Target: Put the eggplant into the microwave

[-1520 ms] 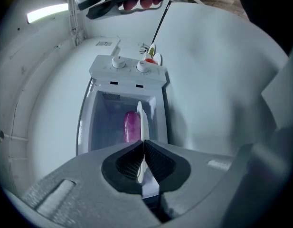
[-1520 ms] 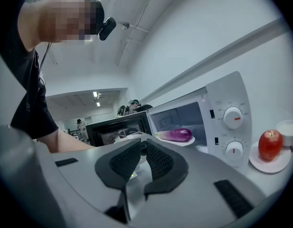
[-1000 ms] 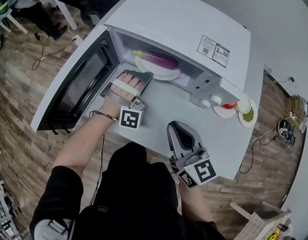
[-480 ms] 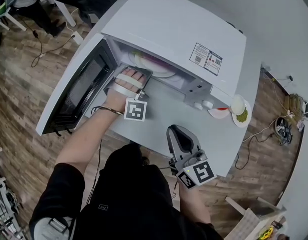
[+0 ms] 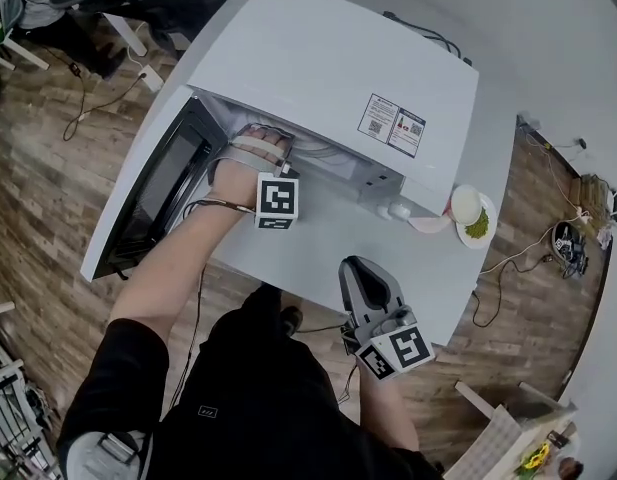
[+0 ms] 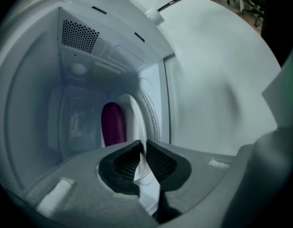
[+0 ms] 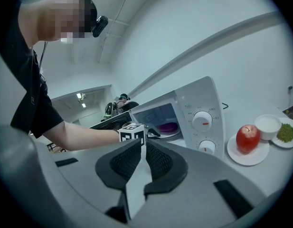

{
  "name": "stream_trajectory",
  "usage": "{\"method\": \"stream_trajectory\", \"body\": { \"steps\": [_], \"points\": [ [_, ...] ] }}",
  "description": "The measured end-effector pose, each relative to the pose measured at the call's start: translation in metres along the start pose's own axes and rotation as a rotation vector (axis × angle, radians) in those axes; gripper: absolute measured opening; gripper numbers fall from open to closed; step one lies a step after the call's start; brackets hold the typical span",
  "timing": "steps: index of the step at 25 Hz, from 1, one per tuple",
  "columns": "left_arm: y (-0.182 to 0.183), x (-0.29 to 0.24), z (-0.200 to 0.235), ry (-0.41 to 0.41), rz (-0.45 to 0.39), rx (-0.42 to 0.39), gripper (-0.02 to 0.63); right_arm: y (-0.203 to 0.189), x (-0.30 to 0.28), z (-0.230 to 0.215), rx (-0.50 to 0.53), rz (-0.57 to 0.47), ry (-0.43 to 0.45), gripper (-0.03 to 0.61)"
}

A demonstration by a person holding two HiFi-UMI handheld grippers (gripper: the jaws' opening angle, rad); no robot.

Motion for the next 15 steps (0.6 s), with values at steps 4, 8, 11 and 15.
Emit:
{"method": "stream_trajectory", "body": {
  "steps": [4,8,11,15],
  "points": [
    [0.000,-0.002,0.006,-0.085,0.019,0.007,0.029,0.000,0.005,-0.004,-0.020,-0.010,-0.015,0.043],
    [0.001,0.002,0.005,-0.147,0.037,0.011,0.039,-0.002,0.010,-0.004,-0.030,-0.011,-0.024,0.043],
    [-0.001,0.003,0.003,-0.173,0.060,0.006,0.049,-0.002,0.014,-0.001,-0.032,-0.016,-0.026,0.043],
    [-0.005,0.007,0.000,-0.188,0.103,0.004,0.058,-0.001,0.019,0.003,-0.023,-0.021,-0.028,0.043]
  ]
}}
Point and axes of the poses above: the fingertips, and each gripper's own axes: x backward along the fingers, z to its left, y out of its top, the point moved 7 cm from there along x, backward along the fingers, and after that the axes turned 14 degrees about -x, right-handed, at the moved point
